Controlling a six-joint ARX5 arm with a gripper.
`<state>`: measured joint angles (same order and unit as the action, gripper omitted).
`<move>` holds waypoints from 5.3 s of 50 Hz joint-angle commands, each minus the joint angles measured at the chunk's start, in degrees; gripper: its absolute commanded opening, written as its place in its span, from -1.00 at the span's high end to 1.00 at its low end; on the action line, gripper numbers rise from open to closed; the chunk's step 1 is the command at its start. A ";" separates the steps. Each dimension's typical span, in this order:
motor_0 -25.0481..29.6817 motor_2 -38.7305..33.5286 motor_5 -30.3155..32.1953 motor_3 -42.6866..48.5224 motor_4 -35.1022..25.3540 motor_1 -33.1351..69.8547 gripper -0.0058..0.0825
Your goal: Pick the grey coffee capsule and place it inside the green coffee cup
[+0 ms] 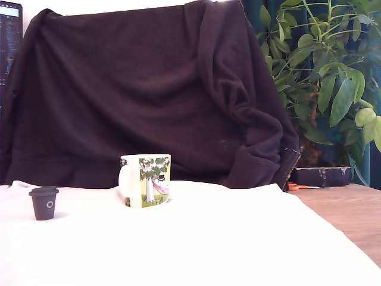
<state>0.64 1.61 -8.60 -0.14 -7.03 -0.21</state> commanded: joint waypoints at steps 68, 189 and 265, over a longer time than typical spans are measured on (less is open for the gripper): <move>13.66 1.20 1.60 -61.37 0.63 77.96 -0.63; 26.05 33.64 -4.11 -56.74 -6.54 101.37 0.45; 10.56 34.34 12.07 -19.54 0.28 68.43 0.91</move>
<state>12.53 35.90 2.94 -21.04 -6.92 69.01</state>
